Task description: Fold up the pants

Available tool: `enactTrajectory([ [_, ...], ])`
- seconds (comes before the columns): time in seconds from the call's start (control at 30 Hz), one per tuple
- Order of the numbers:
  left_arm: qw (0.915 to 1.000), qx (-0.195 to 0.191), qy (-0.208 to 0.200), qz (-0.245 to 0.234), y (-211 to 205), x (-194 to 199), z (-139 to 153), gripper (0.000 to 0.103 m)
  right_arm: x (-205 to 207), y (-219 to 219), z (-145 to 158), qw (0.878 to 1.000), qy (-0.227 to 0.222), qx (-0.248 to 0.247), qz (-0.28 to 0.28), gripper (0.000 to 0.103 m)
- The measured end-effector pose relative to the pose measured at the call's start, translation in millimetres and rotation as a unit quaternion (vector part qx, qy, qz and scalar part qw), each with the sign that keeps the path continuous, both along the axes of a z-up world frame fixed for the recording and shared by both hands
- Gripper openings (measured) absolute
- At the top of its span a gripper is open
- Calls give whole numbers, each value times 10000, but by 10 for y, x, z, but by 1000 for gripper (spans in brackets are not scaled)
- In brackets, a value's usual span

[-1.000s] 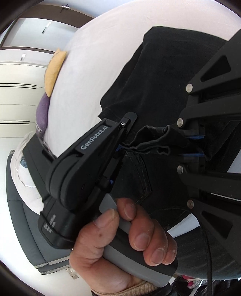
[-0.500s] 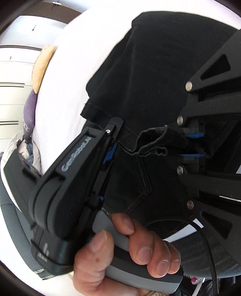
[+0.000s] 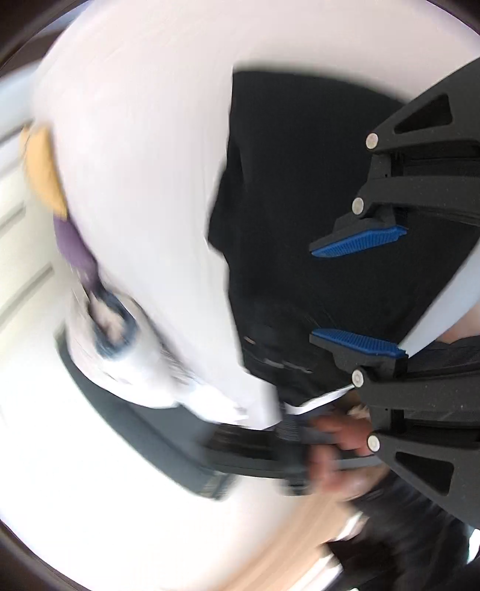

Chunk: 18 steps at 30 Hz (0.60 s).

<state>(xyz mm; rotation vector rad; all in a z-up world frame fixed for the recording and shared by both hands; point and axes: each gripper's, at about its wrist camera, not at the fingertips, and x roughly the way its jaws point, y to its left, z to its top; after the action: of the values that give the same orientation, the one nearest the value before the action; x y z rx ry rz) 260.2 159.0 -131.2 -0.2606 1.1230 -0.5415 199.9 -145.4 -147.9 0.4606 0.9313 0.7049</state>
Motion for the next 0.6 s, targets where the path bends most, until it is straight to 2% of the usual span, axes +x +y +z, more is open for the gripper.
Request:
enactTrajectory([
  [0.03, 9999, 35, 99, -128, -121, -39, -87, 15, 108, -209, -50, 9994, 151, 291, -125, 45],
  [0.17, 9975, 477, 433, -299, -365, -188, -525, 15, 461, -580, -207, 9945, 512, 814, -415, 44],
  [0.23, 9988, 354, 266, -206, -314, -283, -543, 15, 613, -687, -370, 9914, 729, 1011, -404, 44],
  [0.27, 9990, 279, 316, -144, -279, -309, -551, 15, 674, -684, -495, 9883, 899, 1191, -306, 44],
  [0.33, 9992, 139, 362, -5, -200, -364, -573, 15, 745, -677, -755, 9855, 1201, 1132, -392, 41],
  [0.4, 9993, 137, 340, 40, -155, -404, -597, 15, 709, -654, -981, 9811, 1449, 1223, -395, 29],
  [0.43, 9994, 155, 312, 65, -157, -426, -602, 15, 612, -646, -1011, 9805, 1430, 1280, -430, 26],
  [0.53, 9992, 301, 235, 149, -184, -434, -604, 15, 353, -623, -1026, 9766, 1448, 1536, -409, 26],
  [0.6, 9989, 393, 198, 163, -329, -460, -623, 15, 101, -531, -1018, 9767, 1534, 1493, -136, 26],
])
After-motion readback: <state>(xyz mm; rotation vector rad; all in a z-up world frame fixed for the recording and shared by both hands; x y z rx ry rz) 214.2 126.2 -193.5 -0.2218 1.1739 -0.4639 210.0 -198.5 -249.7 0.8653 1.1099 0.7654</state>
